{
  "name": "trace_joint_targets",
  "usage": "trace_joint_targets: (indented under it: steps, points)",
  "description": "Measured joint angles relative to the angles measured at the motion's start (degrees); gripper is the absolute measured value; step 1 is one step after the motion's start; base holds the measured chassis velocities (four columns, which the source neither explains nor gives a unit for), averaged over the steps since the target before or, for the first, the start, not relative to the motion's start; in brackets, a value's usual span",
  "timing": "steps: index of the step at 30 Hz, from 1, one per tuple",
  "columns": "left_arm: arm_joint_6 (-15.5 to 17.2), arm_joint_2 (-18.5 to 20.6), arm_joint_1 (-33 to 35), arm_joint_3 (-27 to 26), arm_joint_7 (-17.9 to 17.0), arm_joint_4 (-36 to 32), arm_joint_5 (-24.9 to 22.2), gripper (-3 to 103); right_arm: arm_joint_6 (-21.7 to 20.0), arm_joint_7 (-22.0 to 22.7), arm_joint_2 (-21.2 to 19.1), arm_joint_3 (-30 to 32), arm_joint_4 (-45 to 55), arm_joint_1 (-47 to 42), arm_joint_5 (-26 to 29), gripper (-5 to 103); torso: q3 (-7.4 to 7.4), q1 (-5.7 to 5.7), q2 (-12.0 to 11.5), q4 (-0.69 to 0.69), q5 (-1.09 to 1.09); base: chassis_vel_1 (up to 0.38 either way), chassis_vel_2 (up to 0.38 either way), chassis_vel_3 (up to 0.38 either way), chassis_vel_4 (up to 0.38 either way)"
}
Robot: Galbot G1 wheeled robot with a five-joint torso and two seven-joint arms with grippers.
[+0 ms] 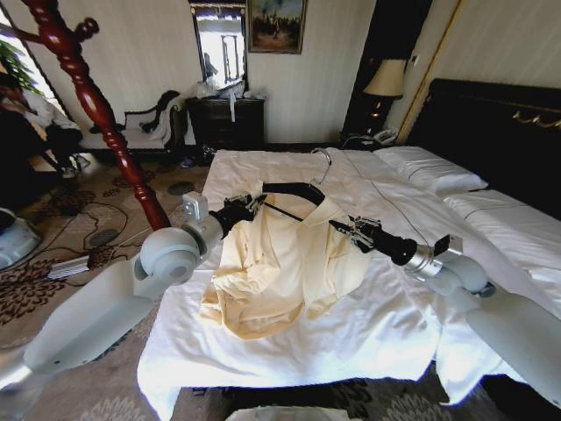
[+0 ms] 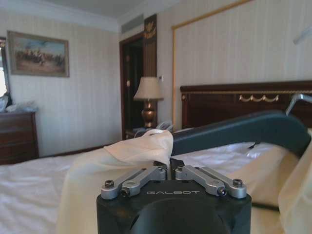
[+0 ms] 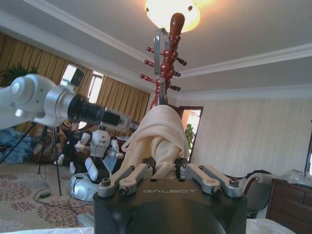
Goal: Pick up the clothes from the bed and hang them on the clothes hanger.
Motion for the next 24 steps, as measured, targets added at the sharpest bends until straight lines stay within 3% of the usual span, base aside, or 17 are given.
trace_joint_targets:
  steps: [12,24]
  points:
    - [0.7,1.4,-2.2,-0.2,3.9,-1.9,-3.2,0,-0.8,-0.7,1.2,-2.7,-2.3,-0.1,-5.6,18,0.0,0.0,0.0,0.0,0.01,0.0,0.0,0.0,0.0]
    - [2.4,3.5,3.4,-1.1,1.8,-0.8,0.9,0,-0.8,-1.9,0.6,0.1,-3.7,-0.2,-5.4,18,0.0,0.0,0.0,-0.01,0.0,0.0,0.0,0.0,0.0]
